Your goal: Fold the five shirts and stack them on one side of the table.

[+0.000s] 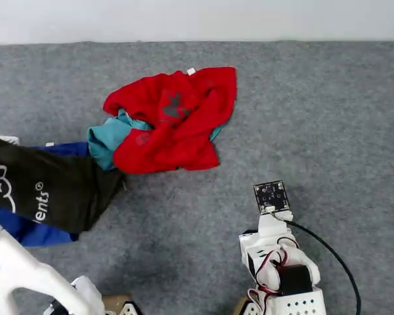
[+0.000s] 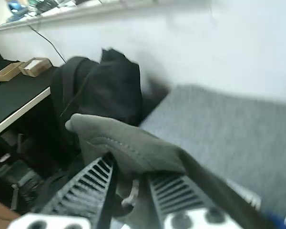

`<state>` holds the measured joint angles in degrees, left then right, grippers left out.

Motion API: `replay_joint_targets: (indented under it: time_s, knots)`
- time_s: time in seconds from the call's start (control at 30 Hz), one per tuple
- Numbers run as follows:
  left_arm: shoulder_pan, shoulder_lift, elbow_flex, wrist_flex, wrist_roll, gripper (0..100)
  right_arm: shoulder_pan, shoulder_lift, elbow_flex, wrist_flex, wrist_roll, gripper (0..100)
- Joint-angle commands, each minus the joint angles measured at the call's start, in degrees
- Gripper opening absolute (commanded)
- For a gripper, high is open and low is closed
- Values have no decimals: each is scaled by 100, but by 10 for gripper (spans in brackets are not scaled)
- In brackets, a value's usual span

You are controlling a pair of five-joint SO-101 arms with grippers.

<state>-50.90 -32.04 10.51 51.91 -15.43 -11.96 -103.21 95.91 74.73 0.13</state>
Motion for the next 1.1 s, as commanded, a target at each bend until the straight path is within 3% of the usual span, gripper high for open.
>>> replay_joint_targets:
  time_s: [0.0,0.13,0.3,0.5,0.67,0.83,0.9,1.07]
  knots:
    - [18,-229,-22,422,-712,182,66,-57,62,22,53,10]
    - [53,-237,-40,888,-791,310,66,-57,62,22,53,10]
    - [211,-237,-330,1037,-782,311,66,-57,62,22,53,10]
    - [782,-237,-1490,2040,-475,305,66,-57,62,22,53,10]
    - [1890,-237,-2255,3068,-97,305,66,-57,62,22,53,10]
    - [3534,-123,-1991,4053,-88,305,66,-57,62,22,53,10]
    - [4149,0,-1569,4053,-88,305,66,-57,62,22,53,10]
    - [4905,580,-479,3323,-79,307,66,-57,62,22,53,10]
